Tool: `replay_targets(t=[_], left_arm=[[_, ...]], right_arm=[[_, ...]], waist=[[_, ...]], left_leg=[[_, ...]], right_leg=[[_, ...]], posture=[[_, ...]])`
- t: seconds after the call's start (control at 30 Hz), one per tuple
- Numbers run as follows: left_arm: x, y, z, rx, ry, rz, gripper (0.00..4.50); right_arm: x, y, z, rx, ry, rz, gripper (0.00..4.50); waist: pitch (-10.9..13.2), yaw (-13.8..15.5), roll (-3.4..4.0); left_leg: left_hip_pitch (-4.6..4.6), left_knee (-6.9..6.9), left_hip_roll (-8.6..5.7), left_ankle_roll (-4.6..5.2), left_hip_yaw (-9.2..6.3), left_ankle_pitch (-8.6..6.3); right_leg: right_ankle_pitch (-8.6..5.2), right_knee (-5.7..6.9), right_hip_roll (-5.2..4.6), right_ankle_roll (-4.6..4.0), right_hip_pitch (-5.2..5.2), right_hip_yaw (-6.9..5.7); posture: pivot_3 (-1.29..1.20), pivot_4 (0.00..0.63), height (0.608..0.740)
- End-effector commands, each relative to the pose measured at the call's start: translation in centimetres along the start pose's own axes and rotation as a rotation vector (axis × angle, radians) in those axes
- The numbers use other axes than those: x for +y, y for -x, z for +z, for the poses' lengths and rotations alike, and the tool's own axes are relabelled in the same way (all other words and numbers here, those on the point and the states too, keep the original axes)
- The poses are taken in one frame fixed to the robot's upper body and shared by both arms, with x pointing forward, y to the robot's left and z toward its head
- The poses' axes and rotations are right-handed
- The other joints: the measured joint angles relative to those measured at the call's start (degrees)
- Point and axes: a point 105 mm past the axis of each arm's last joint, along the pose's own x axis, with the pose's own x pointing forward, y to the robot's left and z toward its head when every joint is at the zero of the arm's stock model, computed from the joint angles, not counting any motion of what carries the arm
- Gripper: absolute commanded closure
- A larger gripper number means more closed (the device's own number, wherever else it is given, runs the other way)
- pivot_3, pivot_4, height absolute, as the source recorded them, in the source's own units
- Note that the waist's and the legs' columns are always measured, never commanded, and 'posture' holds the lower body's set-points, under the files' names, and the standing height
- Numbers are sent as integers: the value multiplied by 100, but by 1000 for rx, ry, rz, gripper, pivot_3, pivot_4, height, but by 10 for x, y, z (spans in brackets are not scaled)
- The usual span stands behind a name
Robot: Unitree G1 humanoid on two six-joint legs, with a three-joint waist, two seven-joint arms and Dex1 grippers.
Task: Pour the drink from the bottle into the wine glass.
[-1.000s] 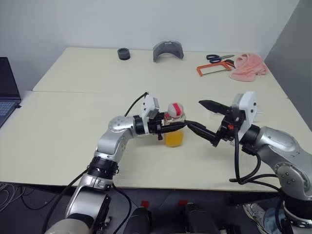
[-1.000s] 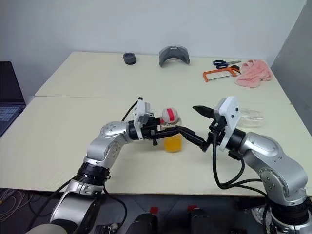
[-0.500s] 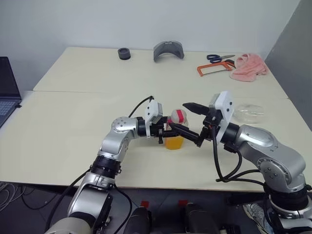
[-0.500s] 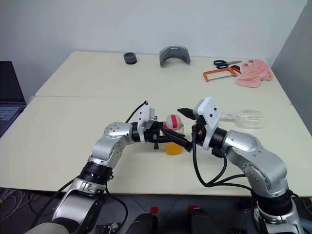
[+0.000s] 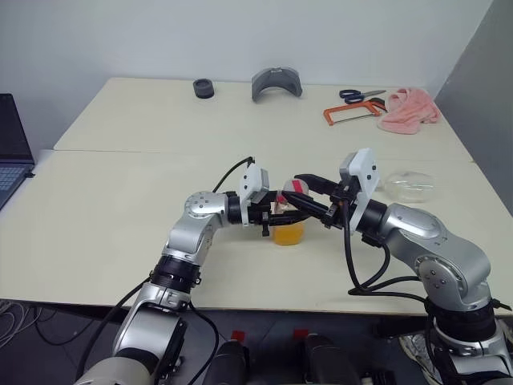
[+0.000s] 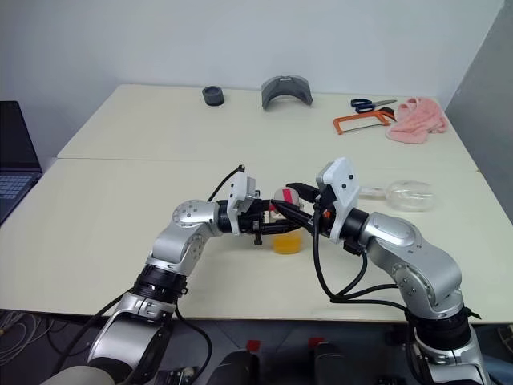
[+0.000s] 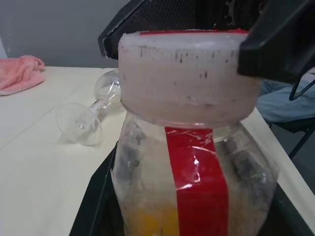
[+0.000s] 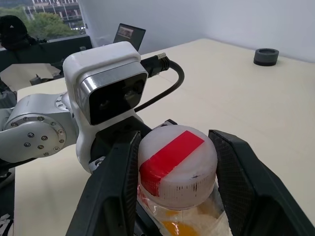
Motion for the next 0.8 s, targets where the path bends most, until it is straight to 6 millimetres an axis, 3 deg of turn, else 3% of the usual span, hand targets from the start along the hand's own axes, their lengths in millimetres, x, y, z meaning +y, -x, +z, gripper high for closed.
replay_targets(t=[0.03,0.23,0.43,0.57,0.63,0.8], left_arm=[[-2,-4,23,-57,-37,-45,2788],[-10,-3,25,-28,-28,-155,2791],[-7,-7,27,-39,-28,-139,2792],[-7,-9,24,-46,-19,-114,2794],[-5,-9,23,-46,-23,-93,2794],[4,-12,22,-54,-34,-42,2802]], right_arm=[[26,-1,15,-34,150,262,2642],[13,8,16,101,300,573,2642],[-7,10,19,135,287,513,2642],[-23,17,30,61,277,320,1248],[-21,27,36,33,242,251,625],[-2,38,44,-83,105,39,598]], waist=[[1,0,1],[5,-14,7],[6,0,7],[6,10,7],[6,15,8],[6,12,8]], left_leg=[[0,0,-2,0,2,0],[2,0,-3,1,15,0],[-3,0,3,1,7,0],[-11,3,5,0,-7,0],[-16,6,6,0,-11,0],[-20,2,8,0,-19,0]], right_leg=[[0,0,0,0,0,0],[0,-3,10,0,1,-5],[0,-8,3,-1,0,-7],[0,-8,-11,-1,-3,-7],[0,-6,-14,0,-7,-6],[0,-9,-16,0,-7,-9]], posture=[[0,150,740],[0,150,740],[0,150,740],[0,150,740],[0,150,740],[0,150,740]])
